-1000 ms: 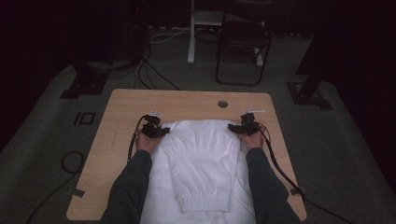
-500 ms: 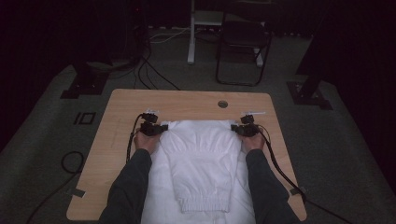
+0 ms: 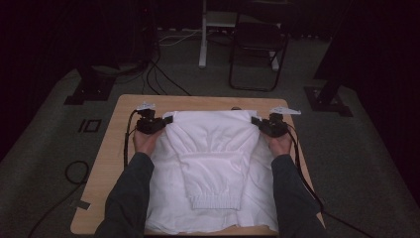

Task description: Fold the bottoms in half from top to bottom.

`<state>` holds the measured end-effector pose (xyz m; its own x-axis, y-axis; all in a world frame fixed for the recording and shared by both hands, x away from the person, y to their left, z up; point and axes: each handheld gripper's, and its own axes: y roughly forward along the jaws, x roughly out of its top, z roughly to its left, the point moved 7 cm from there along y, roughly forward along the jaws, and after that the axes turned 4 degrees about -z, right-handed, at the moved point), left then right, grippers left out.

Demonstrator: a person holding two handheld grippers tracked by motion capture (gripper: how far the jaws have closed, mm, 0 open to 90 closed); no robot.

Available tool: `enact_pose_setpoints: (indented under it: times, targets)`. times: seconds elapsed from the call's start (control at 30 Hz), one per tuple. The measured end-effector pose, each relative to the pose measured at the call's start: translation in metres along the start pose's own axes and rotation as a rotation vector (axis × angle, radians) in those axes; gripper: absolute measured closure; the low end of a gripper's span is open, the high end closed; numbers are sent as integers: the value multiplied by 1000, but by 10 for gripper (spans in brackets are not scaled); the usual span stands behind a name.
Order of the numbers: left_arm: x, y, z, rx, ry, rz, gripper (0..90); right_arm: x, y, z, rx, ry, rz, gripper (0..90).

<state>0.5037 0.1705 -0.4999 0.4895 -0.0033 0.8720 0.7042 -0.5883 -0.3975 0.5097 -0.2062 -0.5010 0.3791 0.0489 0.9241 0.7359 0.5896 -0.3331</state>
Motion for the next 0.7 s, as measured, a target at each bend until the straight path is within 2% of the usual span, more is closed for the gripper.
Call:
enact_pose_setpoints:
  times: [0.07, 0.1, 0.13, 0.17, 0.2, 0.27, 0.3, 0.33, 0.4, 0.47, 0.5, 0.53, 0.57, 0.63, 0.7]
  targets:
    - [-4, -12, -8, -20, 25, -7, 836, -2, -11, 6, 28, -9, -11, 852]
    - [-4, -12, -8, -20, 25, -7, 836, -2, -11, 6, 28, -9, -11, 852]
    - [-10, -28, -17, -51, 44, -19, 836, -4, -18, 10, 41, -19, -21, 851]
    - [-14, -35, -22, -69, 54, -20, 836, -10, -34, 19, 74, -26, -39, 851]
    - [-18, -41, -27, -86, 67, -17, 837, -14, -40, 22, 80, -37, -44, 852]
    - [-29, -53, -36, -100, 98, -4, 837, -23, -53, 29, 100, -37, -47, 852]
    - [-29, -53, -36, -100, 98, -4, 837, -23, -53, 29, 100, -37, -47, 852]
    - [-39, -63, -44, -113, 114, 3, 837, -29, -59, 32, 102, -44, -44, 852]
    - [-52, -72, -51, -129, 129, 16, 836, -44, -74, 42, 117, -43, -34, 852]
    - [-69, -81, -58, -148, 139, 37, 836, -59, -86, 50, 121, -67, -12, 850]
    - [-69, -81, -58, -148, 139, 37, 836, -59, -86, 50, 121, -67, -12, 850]
    - [-94, -88, -68, -150, 173, 99, 836, -67, -91, 53, 117, -89, 6, 850]
    - [-103, -90, -71, -152, 184, 120, 836, -87, -103, 61, 114, -97, 51, 850]
    - [-119, -93, -75, -144, 194, 158, 834, -103, -108, 67, 100, -120, 95, 850]
    - [-137, -91, -78, -122, 229, 213, 833, -117, -111, 71, 96, -107, 128, 849]
